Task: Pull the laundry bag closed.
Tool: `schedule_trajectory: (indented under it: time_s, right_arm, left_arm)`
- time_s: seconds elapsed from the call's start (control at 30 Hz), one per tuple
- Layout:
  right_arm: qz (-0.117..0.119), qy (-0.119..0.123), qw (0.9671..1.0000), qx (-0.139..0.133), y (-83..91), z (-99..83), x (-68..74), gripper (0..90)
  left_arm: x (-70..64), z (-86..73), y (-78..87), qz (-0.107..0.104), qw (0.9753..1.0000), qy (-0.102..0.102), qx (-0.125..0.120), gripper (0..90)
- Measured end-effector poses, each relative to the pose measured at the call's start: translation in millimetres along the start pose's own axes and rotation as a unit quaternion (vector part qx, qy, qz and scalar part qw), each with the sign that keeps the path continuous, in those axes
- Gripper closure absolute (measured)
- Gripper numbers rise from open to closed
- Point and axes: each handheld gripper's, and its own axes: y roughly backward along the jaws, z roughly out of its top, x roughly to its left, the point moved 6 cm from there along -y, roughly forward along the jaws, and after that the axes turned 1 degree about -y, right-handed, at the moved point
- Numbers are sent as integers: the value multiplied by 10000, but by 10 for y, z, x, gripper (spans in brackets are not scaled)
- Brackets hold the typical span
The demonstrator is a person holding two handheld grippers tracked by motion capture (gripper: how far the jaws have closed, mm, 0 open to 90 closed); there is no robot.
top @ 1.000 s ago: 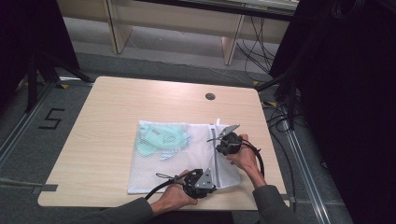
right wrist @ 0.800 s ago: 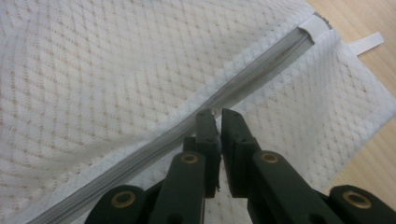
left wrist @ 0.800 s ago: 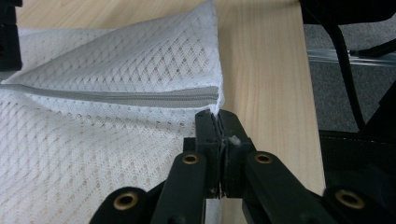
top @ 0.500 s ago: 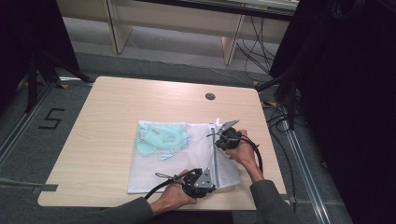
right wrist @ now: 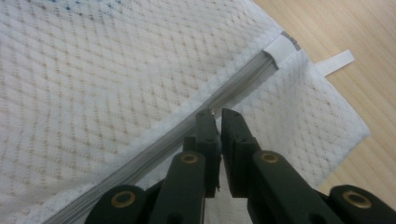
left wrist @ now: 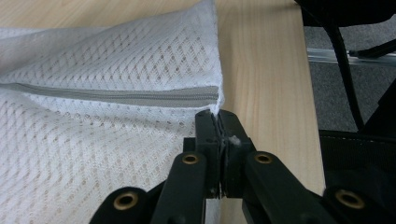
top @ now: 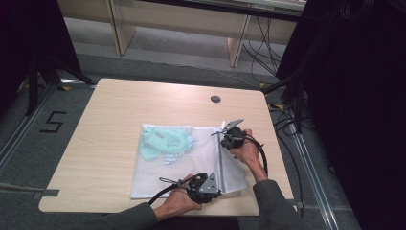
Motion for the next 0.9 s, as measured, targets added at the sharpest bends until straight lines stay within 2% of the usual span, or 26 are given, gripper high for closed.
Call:
schedule_trajectory:
  time_s: [0.03, 0.07, 0.13, 0.2, 0.27, 0.3, 0.37, 0.43, 0.47, 0.57, 0.6, 0.63, 0.67, 0.8, 0.87, 0.9]
  right_arm:
    - [18, -23, 10000, -2, -5, 4, -3, 865]
    - [-14, 28, 10000, -19, -17, 14, -25, 865]
    - [-11, 98, 9999, -57, -22, 26, -41, 865]
    - [-59, 16, 10000, -68, -30, 47, -42, 865]
    - [-17, 23, 10000, -29, -25, 50, -44, 866]
    - [-74, 88, 9999, -104, -34, 65, -68, 866]
    - [4, -1, 10000, -25, -44, 63, -62, 865]
    - [-4, 58, 10000, -59, -51, 70, -75, 865]
    - [-9, -80, 10000, -1, -37, 69, -52, 865]
    - [-25, 84, 9999, -92, -62, 93, -75, 865]
    - [-11, 73, 9999, -70, -63, 94, -82, 865]
    - [-73, -36, 9999, -94, -63, 102, -93, 865]
    - [-18, -81, 9999, -70, -66, 100, -92, 865]
    - [-61, -1, 9999, -133, -90, 99, -133, 866]
    - [-112, -125, 9998, -77, -107, 89, -156, 865]
    - [-77, -81, 9999, -102, -128, 91, -166, 865]
  left_arm:
    - [5, 2, 3, 4, 10000, -45, -1, 879]
    - [-4, 0, 7, 3, 10000, 45, 6, 879]
    - [-3, 3, 9, -10, 10000, 39, 5, 879]
    - [-2, 4, 8, 15, 10000, 40, -17, 879]
    - [-1, 3, 10, 8, 10000, 41, -12, 879]
    - [-2, 4, 10, 9, 10000, 37, -12, 880]
    - [-1, 6, 12, -12, 10000, 65, -20, 879]
    - [11, 13, 14, -19, 10000, 57, -48, 880]
    - [5, 14, 13, -14, 9999, 149, -64, 879]
    - [-2, 14, 14, -34, 9999, 138, -67, 879]
    - [-8, 10, 15, -56, 9999, 119, -43, 880]
    - [-6, 7, 13, -30, 10000, 75, -30, 879]
    - [-25, 6, 5, -59, 9999, 89, -38, 880]
    - [-34, 8, 2, -73, 9999, 105, -52, 879]
    - [-36, 4, 2, -79, 10000, 55, -19, 880]
    - [-29, -3, 2, -88, 10000, 32, 30, 879]
